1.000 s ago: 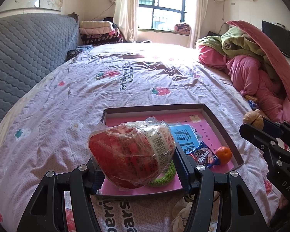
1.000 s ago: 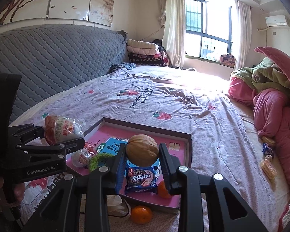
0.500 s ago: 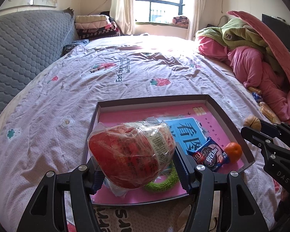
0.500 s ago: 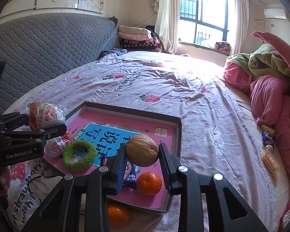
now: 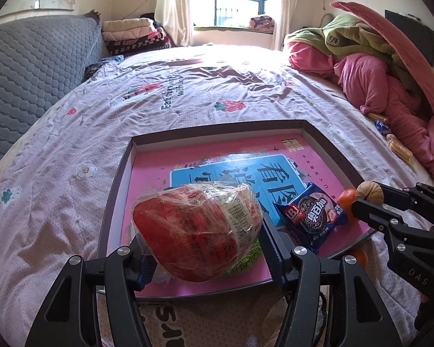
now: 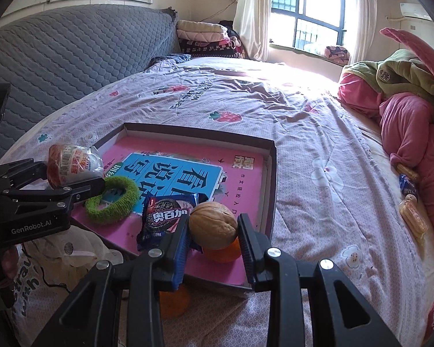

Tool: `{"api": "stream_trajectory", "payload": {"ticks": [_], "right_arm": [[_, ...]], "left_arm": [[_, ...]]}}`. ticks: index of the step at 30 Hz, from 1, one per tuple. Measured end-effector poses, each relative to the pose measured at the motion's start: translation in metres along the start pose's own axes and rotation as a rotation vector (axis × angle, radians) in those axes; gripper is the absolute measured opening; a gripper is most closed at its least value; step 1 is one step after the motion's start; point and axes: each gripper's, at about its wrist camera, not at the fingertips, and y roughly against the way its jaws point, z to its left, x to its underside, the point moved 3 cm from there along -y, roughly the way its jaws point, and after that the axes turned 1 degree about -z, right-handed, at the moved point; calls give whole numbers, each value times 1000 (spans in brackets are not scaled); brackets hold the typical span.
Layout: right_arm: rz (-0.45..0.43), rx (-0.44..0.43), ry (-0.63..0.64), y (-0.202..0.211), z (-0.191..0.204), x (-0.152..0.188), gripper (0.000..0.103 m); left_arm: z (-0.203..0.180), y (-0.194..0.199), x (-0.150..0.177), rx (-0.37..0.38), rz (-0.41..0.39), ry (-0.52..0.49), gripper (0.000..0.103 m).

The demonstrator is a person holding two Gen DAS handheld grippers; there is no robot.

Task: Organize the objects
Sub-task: 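Lower and release the walnut with right tool beside the oranges in the tray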

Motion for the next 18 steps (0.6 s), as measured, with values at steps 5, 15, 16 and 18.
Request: {"api": "stream_trajectory", "payload": {"ticks": [5,15,16,18], "right_arm": [[20,0,0,-2,3,8,33],[35,26,-45,-6,-15,13,33],[40,27,-50,-8,-17,13,33],[43,24,-58,-9,-18,15,33]], "left_arm": [[-6,-3,2,13,7,-12,64],[-14,-13,6,18,28,-29,64],[-15,-13,6,19,29,-29,64],[-15,-15,7,22,33,-29,64]]}}
